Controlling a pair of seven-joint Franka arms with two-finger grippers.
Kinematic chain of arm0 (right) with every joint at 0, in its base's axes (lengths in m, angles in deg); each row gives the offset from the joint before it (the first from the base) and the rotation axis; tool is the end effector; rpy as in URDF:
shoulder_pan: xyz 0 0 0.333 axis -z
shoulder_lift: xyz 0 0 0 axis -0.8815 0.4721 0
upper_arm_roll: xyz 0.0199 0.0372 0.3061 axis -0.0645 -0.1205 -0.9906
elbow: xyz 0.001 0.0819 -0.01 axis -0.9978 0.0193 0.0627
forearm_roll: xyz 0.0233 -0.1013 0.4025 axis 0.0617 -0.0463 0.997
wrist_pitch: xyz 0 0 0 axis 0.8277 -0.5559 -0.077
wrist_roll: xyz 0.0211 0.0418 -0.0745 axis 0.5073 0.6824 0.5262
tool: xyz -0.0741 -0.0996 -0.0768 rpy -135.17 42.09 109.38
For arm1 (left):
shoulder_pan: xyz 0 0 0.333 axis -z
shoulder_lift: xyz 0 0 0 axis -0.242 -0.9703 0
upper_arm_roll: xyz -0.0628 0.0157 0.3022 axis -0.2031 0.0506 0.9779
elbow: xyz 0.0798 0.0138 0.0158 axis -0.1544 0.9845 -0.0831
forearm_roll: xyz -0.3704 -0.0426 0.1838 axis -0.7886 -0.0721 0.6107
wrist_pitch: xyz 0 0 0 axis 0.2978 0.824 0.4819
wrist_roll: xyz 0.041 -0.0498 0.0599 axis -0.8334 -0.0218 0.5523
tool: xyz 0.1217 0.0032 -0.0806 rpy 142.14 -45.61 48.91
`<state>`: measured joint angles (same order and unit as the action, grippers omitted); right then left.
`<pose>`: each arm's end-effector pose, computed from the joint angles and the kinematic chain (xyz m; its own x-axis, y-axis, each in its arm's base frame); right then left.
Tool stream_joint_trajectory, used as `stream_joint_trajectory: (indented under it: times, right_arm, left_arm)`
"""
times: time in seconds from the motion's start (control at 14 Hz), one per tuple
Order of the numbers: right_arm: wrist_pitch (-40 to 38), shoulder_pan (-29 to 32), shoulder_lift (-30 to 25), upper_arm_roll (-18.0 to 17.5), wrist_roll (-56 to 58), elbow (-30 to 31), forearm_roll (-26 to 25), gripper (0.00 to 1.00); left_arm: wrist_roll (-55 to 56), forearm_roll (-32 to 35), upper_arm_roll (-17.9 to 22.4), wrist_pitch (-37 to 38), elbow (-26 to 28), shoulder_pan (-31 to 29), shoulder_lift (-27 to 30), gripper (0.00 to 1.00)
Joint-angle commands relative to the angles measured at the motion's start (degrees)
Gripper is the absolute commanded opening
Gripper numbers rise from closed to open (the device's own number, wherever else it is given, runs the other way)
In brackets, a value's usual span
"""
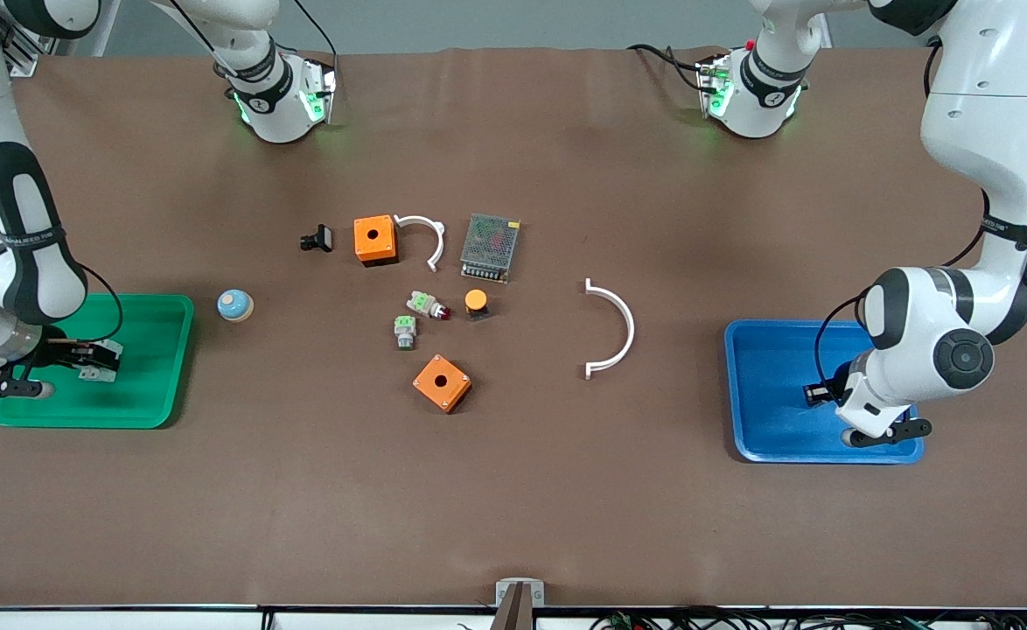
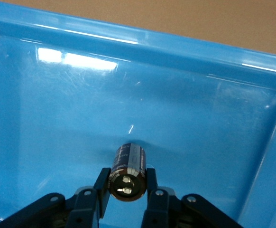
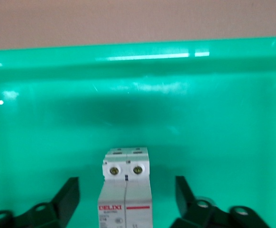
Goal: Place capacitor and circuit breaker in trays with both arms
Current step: 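Open both grippers to release the parts into the trays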
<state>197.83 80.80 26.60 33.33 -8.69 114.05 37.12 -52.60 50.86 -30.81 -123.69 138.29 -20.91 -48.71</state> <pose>0.6019 -0.2773 0.1451 0.9984 -0.0556 0.0091 -0.0557 -0.9984 0.0135 0.6776 0.0051 0.1591 0.9829 0.1680 -0.0749 0.1658 -0.9856 -0.0346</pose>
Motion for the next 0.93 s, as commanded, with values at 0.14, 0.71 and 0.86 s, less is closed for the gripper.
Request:
stream_joint_trajectory:
  times: [0.14, 0.71, 0.86]
  right_arm:
    - [-16.36, -1.13, -3.95, -0.95, -0.17, -9.00, -1.16, 1.00]
    - [-35.47, -13.87, -12.65, -0.95, -19.24, -13.95, -2.39, 1.00]
    - [-38.90, -15.02, -15.28, -1.04, -19.51, -13.95, -2.40, 1.00]
  left_arm:
    - [-0.17, 0.82, -0.30, -0.22, -0.08, -0.22, -0.11, 0.31]
    - [-0.61, 0.12, -0.74, 9.24, 0.18, -0.39, 8.74, 1.00]
    - [-3.15, -0.14, -0.83, 15.21, 0.44, -0.48, 13.84, 1.00]
